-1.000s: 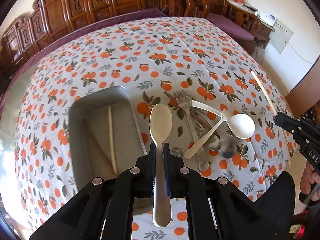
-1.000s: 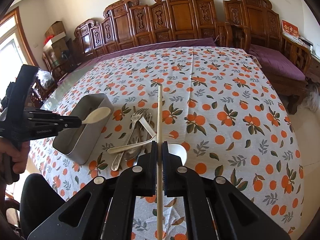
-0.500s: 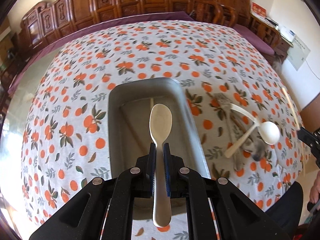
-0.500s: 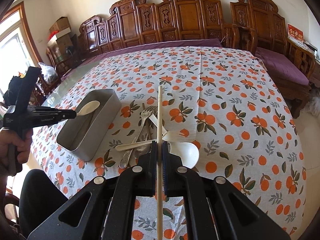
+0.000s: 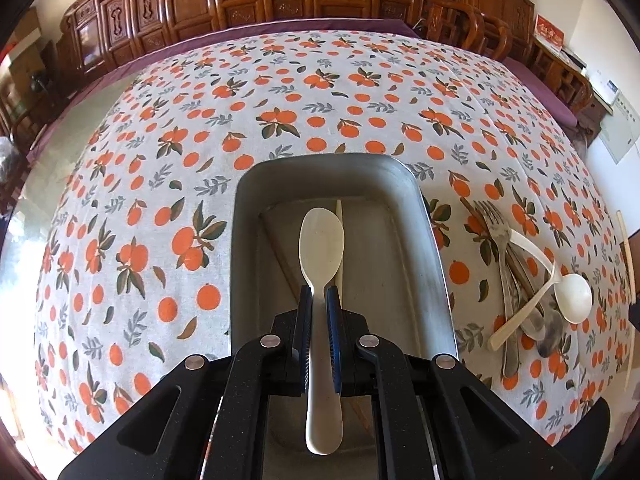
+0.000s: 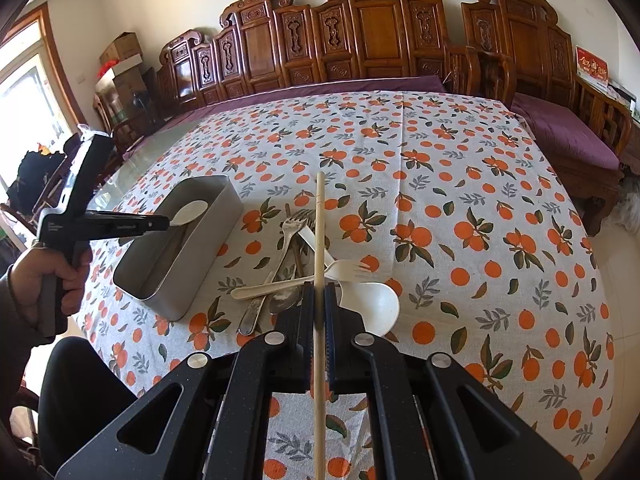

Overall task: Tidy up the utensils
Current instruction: 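Carry the white spoon over the grey tray and open the left tool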

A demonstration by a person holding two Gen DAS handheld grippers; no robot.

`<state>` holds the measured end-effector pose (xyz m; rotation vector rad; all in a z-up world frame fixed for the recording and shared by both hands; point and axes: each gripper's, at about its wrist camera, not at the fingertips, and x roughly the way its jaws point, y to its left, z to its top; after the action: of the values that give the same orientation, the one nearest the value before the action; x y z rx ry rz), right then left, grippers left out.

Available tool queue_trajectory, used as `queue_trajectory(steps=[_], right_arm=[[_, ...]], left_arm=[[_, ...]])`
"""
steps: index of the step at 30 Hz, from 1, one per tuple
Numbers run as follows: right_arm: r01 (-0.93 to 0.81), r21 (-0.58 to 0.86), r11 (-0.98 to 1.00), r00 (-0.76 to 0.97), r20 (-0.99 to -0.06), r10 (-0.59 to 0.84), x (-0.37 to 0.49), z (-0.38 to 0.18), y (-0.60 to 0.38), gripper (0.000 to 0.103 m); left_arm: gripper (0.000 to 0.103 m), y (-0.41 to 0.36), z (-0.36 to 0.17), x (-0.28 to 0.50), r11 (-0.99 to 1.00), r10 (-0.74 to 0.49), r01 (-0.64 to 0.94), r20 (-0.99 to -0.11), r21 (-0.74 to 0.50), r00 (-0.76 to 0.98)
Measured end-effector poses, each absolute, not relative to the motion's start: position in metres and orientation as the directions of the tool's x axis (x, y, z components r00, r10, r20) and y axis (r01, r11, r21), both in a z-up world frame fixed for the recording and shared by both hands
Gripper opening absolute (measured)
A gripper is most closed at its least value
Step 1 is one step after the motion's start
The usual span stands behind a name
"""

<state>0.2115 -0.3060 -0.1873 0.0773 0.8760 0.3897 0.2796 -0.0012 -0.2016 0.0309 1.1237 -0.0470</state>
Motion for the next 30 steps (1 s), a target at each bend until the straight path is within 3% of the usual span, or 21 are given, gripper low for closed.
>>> queue_trajectory(steps=[7, 11, 30], right_arm=[[-0.312, 0.226, 0.923, 0.569, -0.733, 0.372, 0.211, -0.187, -0.295, 0.006], [-0.321, 0.232, 0.918, 0.572, -0.725, 0.383, 0.213, -0.183, -0.284, 0.006], [-0.413, 0.251, 0.875, 0.547, -0.700, 0.459, 0.247, -0.157, -0.159, 0.006]], left_arm=[[0.008, -0.005, -0.211, 0.280, 0.998, -0.024, 0.067, -0.910, 0.004, 0.413], [0.022, -0.002, -0.205, 0.274, 0.997, -0.039, 0.083, -0.903, -0.003, 0.428], [0.029, 0.060, -0.132, 0.221, 0.993, -0.056, 0.115, -0.821, 0.012, 0.568]])
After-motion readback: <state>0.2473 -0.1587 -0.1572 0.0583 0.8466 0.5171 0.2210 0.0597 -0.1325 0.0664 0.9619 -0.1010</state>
